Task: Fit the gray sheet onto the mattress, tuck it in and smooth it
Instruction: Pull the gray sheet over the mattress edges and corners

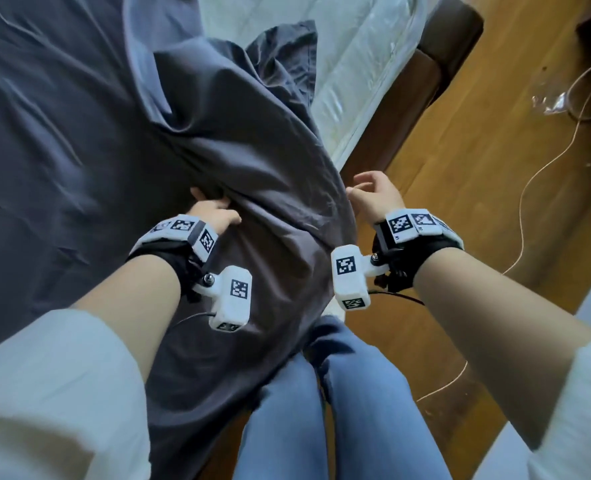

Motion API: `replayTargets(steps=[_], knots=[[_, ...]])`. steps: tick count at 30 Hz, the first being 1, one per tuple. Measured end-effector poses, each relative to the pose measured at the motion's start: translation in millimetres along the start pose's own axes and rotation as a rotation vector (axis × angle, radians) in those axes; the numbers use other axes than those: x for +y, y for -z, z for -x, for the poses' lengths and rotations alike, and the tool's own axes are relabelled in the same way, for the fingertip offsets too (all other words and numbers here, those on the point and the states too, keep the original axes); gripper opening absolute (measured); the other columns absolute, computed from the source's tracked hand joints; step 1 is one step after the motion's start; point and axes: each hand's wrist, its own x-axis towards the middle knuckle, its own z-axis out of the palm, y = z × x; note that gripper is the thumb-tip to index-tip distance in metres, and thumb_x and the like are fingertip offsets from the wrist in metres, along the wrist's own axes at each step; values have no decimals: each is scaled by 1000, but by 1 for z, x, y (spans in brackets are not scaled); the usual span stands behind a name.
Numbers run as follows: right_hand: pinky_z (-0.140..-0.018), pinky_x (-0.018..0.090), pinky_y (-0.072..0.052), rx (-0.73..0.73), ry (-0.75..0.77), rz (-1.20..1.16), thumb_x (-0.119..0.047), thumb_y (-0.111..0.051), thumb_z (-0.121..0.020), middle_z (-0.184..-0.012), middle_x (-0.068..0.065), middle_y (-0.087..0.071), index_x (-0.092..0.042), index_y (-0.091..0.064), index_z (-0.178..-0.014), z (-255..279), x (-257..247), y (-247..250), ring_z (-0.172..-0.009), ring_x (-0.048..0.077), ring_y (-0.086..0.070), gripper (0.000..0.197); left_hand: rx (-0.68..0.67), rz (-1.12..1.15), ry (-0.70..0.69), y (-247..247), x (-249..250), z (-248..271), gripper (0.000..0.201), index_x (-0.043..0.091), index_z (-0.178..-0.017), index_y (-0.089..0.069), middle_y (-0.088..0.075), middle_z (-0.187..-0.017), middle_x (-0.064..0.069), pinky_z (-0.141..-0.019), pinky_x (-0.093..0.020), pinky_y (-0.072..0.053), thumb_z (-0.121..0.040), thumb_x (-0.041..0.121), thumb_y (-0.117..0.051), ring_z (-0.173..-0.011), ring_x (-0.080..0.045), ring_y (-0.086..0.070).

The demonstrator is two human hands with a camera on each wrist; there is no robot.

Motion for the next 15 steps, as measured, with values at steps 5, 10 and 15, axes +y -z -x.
replayTargets(steps=[5,10,15], knots=[[-85,28,-45,-23,54,-45,-27,-60,-87,-111,6,-65,-11,-56,-118,-27,-42,-19,-92,14,-57,35,-47,22,49,6,-1,-9,52,13,-136,-48,-34,-151,-8,-109,-22,-25,-86,14,-61,-138,-22,-35],[-75,27,-45,-247,81,154,-37,-70,-80,-93,5,-64,-16,-59,-88,-56,-66,-19,-87,19,-60,25,-216,112,80,15,2,-6,51,15,-145,-30,1,-159,-13,-117,-25,-13,-96,15,-45,-146,-20,-11],[-52,25,-37,-404,176,412,-24,-69,-77,-74,4,-59,-19,-60,-71,-67,-71,-3,-74,20,-57,13,-164,235,171,6,1,-1,64,21,-145,-31,-11,-158,-8,-121,-42,-7,-87,37,-53,-146,-19,-11]])
